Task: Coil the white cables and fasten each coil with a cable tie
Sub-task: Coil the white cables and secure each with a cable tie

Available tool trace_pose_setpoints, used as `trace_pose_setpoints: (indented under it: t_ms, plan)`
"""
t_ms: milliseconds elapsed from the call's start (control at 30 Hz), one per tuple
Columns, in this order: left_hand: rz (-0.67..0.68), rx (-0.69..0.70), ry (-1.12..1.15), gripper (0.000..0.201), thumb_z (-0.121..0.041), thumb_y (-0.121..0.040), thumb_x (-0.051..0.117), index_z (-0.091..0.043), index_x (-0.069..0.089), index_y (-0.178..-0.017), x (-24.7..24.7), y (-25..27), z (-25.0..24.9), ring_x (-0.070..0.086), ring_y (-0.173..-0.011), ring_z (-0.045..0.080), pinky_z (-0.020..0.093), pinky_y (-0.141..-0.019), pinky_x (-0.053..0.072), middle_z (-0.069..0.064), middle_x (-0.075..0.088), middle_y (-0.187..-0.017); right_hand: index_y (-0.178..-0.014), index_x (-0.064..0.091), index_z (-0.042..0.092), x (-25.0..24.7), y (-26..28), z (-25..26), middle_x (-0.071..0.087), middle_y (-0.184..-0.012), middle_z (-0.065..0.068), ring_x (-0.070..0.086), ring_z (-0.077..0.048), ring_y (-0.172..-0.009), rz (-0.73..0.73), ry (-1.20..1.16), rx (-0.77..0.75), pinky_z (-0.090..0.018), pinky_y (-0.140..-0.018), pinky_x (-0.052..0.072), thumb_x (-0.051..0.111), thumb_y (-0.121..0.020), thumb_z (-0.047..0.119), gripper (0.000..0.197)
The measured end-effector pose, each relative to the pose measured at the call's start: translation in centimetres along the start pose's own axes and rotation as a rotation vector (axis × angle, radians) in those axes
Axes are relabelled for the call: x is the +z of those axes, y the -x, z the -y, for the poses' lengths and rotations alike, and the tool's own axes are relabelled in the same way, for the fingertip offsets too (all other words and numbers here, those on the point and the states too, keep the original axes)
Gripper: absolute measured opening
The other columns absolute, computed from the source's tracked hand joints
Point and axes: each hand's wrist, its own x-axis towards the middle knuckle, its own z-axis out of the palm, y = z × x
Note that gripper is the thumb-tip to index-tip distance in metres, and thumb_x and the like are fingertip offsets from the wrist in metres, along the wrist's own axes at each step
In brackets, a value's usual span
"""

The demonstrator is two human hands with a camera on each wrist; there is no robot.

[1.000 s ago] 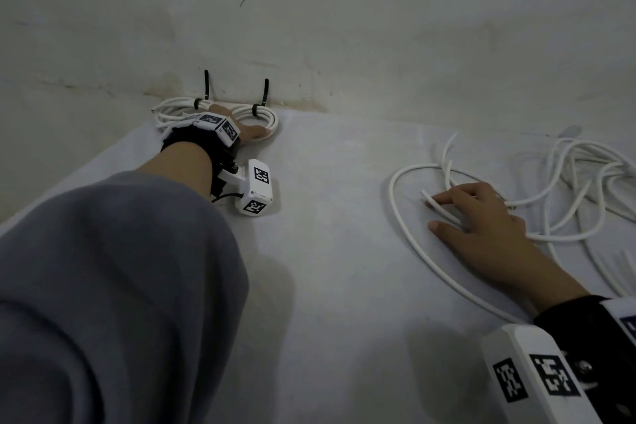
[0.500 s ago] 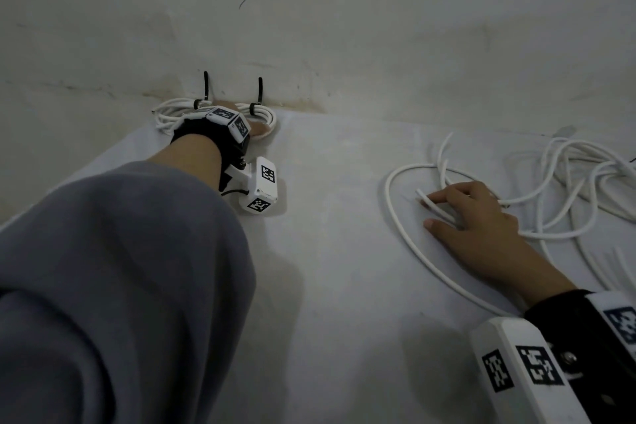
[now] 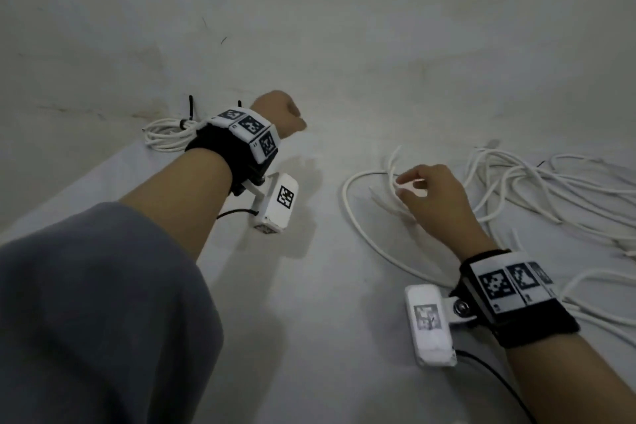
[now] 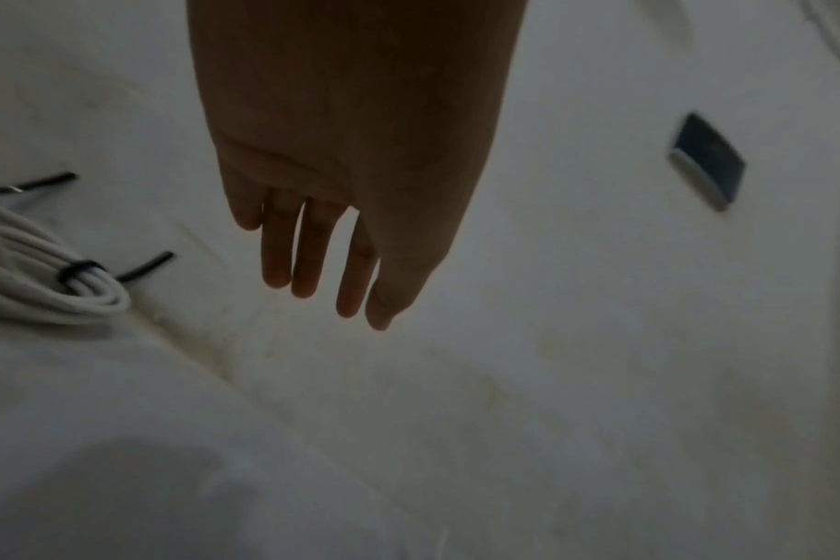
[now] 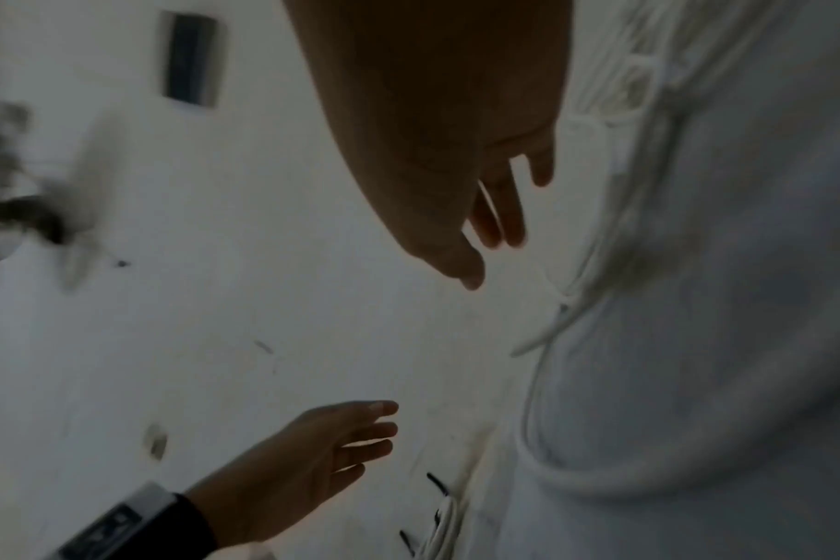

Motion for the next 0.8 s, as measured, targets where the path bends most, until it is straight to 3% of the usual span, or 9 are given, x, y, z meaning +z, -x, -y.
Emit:
trace_pose_setpoints:
  t_ms: [100,167,267,333,400,500,600,700,800]
  plan:
    - [0.101,0.118,0.016,0.032,-0.027,-0.089,0.064,-0.008,0.066,-0.113,0.6,2.5,-2.7,0.058,-0.108,0.024,0.026,-0.086,0.042,0.01,0.064,-0.117,-0.096,0.065,0.011,-2.3,0.0,0.3,0.057,-0.093,0.0,0.052,-0.013,-0.084,0.026,0.098,-0.014,-0.015,-0.068,0.031,0.065,-0.085,0.014,0.011]
    - [0.128,0.185,0.036,0.028,-0.028,-0.088,0.064,-0.01,0.067,-0.109,1.2,4.1,-4.3,0.059,-0.101,0.019,0.024,-0.083,0.042,0.007,0.065,-0.112,-0.096,0.065,0.012,-3.2,0.4,-0.4,0.057,-0.091,-0.001,0.052,-0.014,-0.084,0.166,0.221,0.039,-0.018,-0.067,0.032,0.066,-0.084,0.015,0.013]
    - [0.16,0.265,0.073,0.023,-0.03,-0.088,0.064,-0.014,0.067,-0.105,2.5,6.4,-6.5,0.058,-0.094,0.014,0.023,-0.079,0.04,0.003,0.066,-0.104,-0.086,0.062,0.021,-3.5,0.8,-1.6,0.055,-0.099,-0.004,0.056,-0.021,-0.096,0.347,0.383,0.105,-0.029,-0.082,0.043,0.067,-0.08,0.014,0.01]
    - [0.195,0.311,0.084,0.023,-0.03,-0.088,0.063,-0.015,0.068,-0.104,3.4,7.5,-7.6,0.061,-0.096,0.015,0.024,-0.08,0.043,0.002,0.066,-0.105,-0.078,0.057,0.026,-3.4,0.9,-1.9,0.053,-0.098,-0.002,0.056,-0.025,-0.1,0.354,0.415,0.107,-0.039,-0.091,0.045,0.066,-0.079,0.013,0.016]
    - [0.215,0.334,0.086,0.021,-0.031,-0.087,0.063,-0.017,0.067,-0.103,4.2,8.3,-8.7,0.062,-0.097,0.016,0.027,-0.084,0.047,0.002,0.067,-0.105,-0.075,0.054,0.026,-3.3,0.9,-1.9,0.056,-0.099,-0.005,0.057,-0.027,-0.102,0.353,0.428,0.083,-0.043,-0.093,0.045,0.06,-0.082,0.01,0.018]
    - [0.245,0.352,0.071,0.02,-0.031,-0.089,0.061,-0.017,0.066,-0.103,5.2,9.0,-9.8,0.061,-0.098,0.016,0.031,-0.086,0.05,0.002,0.066,-0.107,-0.084,0.055,0.02,-3.6,0.9,-2.4,0.06,-0.106,-0.011,0.057,-0.029,-0.102,0.391,0.44,0.046,-0.036,-0.088,0.046,0.057,-0.084,0.007,0.014]
    - [0.28,0.363,0.032,0.022,-0.027,-0.09,0.061,-0.015,0.066,-0.107,6.1,9.6,-10.5,0.061,-0.1,0.018,0.028,-0.086,0.048,0.005,0.066,-0.111,-0.094,0.05,0.021,-4.6,1.3,-3.0,0.056,-0.099,-0.005,0.056,-0.023,-0.094,0.433,0.414,0.034,-0.033,-0.082,0.045,0.06,-0.081,0.003,0.024]
    - [0.344,0.368,-0.125,0.029,-0.025,-0.092,0.058,-0.013,0.063,-0.118,7.8,10.3,-10.6,0.057,-0.11,0.02,0.026,-0.09,0.041,0.006,0.061,-0.122,-0.102,0.06,0.015,-5.8,1.6,-3.2,0.056,-0.098,-0.003,0.049,-0.014,-0.088,0.454,0.391,0.005,-0.027,-0.077,0.043,0.057,-0.083,0.001,0.024]
    - [0.372,0.339,-0.266,0.037,-0.025,-0.094,0.054,-0.013,0.054,-0.128,10.1,10.4,-10.2,0.048,-0.123,0.022,0.028,-0.1,0.036,0.006,0.052,-0.134,-0.099,0.067,0.01,-7.5,1.9,-3.0,0.061,-0.095,-0.004,0.05,-0.012,-0.083,0.398,0.363,-0.071,-0.019,-0.069,0.037,0.056,-0.085,0.0,0.021]
